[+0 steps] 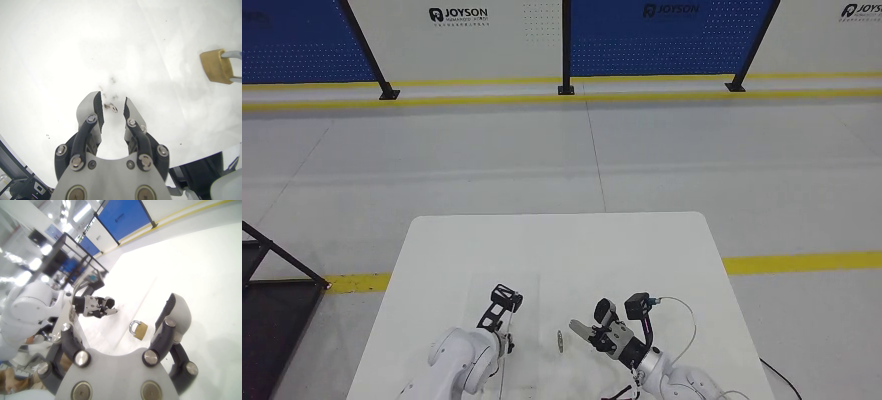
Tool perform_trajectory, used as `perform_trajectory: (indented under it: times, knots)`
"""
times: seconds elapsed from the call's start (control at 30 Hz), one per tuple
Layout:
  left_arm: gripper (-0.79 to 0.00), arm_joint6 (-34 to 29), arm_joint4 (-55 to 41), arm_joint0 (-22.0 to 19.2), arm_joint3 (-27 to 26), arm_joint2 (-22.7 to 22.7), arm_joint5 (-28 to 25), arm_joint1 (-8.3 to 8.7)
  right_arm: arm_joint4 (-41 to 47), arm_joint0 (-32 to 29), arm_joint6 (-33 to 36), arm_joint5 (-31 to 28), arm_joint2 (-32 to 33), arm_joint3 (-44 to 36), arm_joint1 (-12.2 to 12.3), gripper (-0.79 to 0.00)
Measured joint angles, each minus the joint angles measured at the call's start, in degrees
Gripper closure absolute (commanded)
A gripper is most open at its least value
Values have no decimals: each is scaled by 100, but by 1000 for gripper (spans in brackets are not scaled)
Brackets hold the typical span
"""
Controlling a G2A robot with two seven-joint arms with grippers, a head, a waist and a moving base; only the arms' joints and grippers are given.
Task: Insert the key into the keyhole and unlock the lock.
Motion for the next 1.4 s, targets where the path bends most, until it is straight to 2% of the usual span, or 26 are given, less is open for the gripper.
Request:
perform_trajectory:
  times: [0.07, 0.13, 0.23, 0.3, 0.6, 0.8, 1.07, 1.23, 1.4]
  knots:
    - [-163, -5, -5, -9, 15, 7, 23, -5, 0, 0, 0, 0, 0, 0, 0, -785]
    - [-89, -15, -12, -15, 21, 7, 38, -8, 0, 0, 0, 0, 0, 0, 0, -785]
    - [-55, -20, -14, -20, 23, -9, 36, -9, 0, 0, 0, 0, 0, 0, 0, -785]
    - [-6, -18, -22, -22, 22, -24, 38, -9, 0, 0, 0, 0, 0, 0, 0, -785]
    - [0, 29, -145, 68, -194, -189, 54, 2, 0, 0, 0, 0, 0, 0, 0, -785]
    - [0, 144, -404, 271, -608, -461, 37, 30, 0, 0, 0, 0, 0, 0, 0, -785]
    - [0, 890, -1671, 991, -1515, -1404, -243, 99, 0, 0, 0, 0, 0, 0, 0, -785]
    - [0, 1574, -2676, 1572, -1780, -2136, -995, 155, -107, 27, 44, 98, -43, -50, -3, -785]
    - [0, 2118, -3369, 2002, -1827, -2664, -1649, 192, -1020, -94, 7, 788, -304, -505, -15, -785]
